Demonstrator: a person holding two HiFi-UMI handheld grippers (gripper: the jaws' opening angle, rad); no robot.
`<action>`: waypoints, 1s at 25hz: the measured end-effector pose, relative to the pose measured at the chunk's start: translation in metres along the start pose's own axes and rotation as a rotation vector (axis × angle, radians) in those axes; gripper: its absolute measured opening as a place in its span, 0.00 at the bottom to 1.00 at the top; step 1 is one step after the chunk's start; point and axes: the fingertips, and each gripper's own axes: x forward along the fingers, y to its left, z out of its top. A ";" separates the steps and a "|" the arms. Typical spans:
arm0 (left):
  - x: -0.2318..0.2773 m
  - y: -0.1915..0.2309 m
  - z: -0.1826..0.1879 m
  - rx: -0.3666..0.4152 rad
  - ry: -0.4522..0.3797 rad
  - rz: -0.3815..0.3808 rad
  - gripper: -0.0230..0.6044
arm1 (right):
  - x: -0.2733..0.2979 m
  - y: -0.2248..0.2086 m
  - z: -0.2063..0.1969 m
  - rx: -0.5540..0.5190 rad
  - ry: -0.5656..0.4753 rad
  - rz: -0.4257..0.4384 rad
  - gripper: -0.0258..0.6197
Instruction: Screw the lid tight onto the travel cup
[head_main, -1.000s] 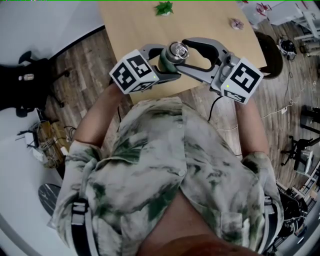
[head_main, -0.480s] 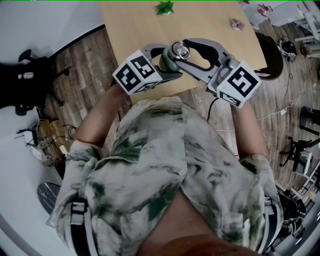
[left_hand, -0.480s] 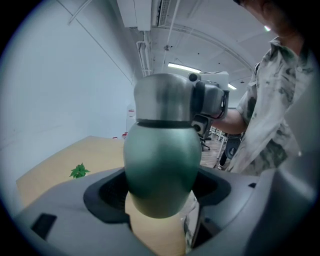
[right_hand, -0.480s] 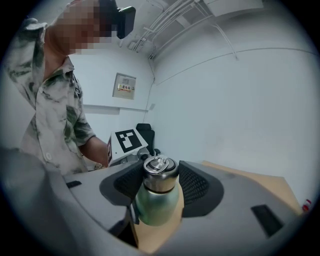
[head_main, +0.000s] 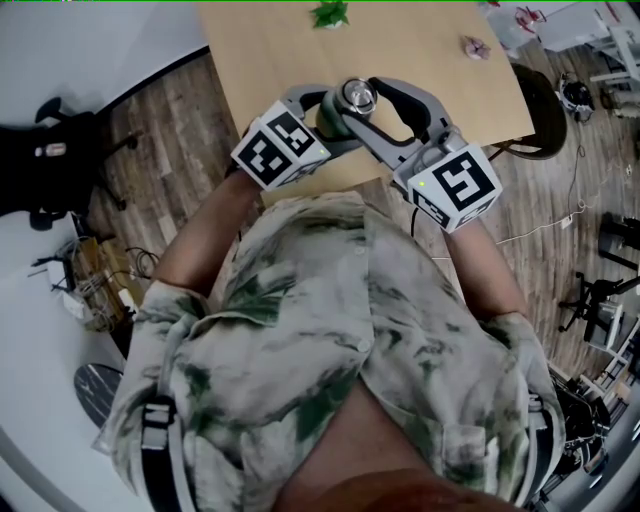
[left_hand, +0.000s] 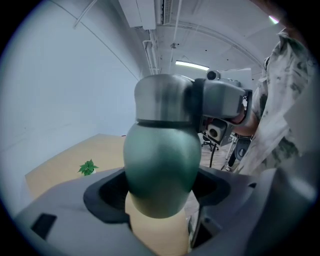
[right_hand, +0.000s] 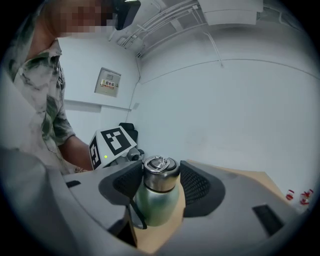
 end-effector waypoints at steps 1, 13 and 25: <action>0.000 -0.001 0.000 0.003 -0.001 -0.008 0.64 | -0.002 0.002 0.000 -0.003 -0.002 0.020 0.45; -0.005 -0.017 -0.005 0.078 0.002 -0.154 0.64 | -0.013 0.010 0.003 -0.096 0.007 0.283 0.49; -0.002 -0.019 -0.005 0.077 0.010 -0.129 0.64 | -0.013 0.013 0.001 -0.096 -0.002 0.266 0.42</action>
